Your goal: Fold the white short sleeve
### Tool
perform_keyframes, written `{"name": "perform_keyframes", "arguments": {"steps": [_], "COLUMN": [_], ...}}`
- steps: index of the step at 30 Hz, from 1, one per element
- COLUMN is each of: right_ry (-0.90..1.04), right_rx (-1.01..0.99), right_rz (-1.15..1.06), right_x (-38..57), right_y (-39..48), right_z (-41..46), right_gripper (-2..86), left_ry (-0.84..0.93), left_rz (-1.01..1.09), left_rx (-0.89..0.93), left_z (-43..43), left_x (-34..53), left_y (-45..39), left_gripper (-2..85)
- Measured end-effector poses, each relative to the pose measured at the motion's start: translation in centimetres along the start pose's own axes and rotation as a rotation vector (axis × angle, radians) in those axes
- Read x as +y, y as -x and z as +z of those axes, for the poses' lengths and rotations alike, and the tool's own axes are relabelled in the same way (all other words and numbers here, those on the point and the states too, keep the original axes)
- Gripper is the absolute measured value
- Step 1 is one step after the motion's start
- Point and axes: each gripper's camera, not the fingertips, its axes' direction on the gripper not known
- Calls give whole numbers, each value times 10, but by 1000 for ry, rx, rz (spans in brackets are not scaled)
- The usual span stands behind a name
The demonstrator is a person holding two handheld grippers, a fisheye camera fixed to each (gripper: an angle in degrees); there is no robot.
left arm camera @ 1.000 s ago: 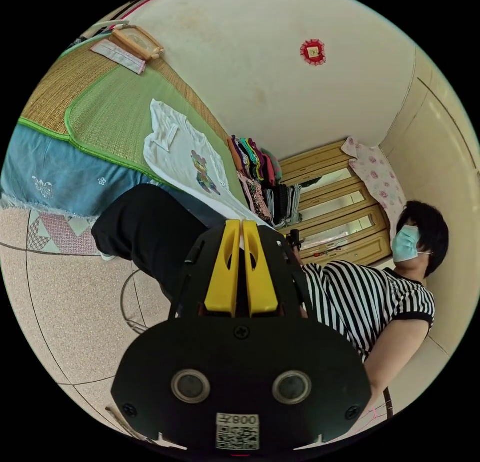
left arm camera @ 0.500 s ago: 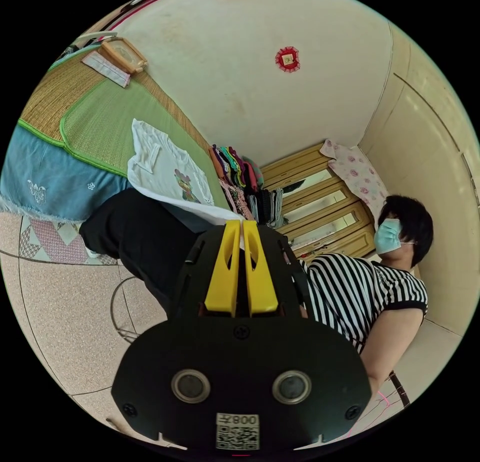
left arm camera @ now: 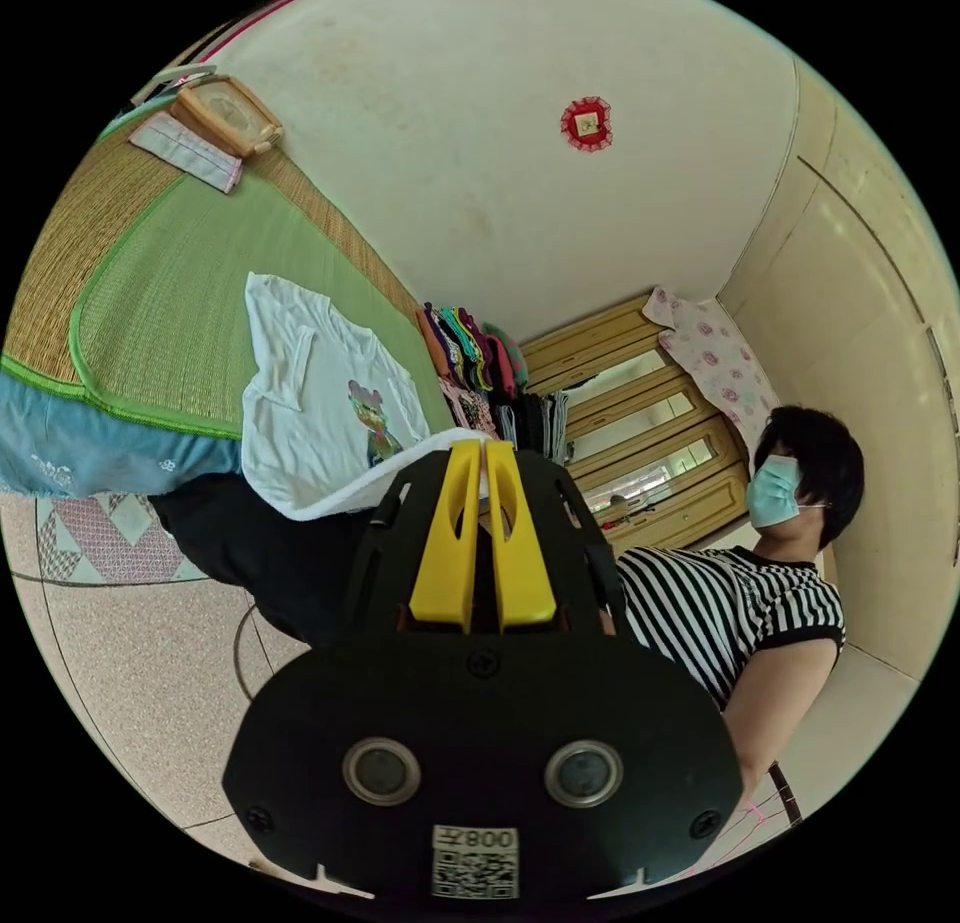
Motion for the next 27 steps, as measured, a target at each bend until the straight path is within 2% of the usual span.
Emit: {"name": "perform_keyframes", "arguments": {"steps": [14, 27], "right_ry": [-22, 21], "right_rx": [51, 59], "right_rz": [89, 220], "right_x": [-198, -356], "right_y": [-66, -161], "right_z": [42, 112], "right_gripper": [5, 6], "left_ry": [-20, -33], "left_rz": [-32, -175], "left_rx": [-31, -107], "left_z": [102, 193], "left_x": [-232, -388], "left_y": [71, 158], "left_gripper": [5, 5]}}
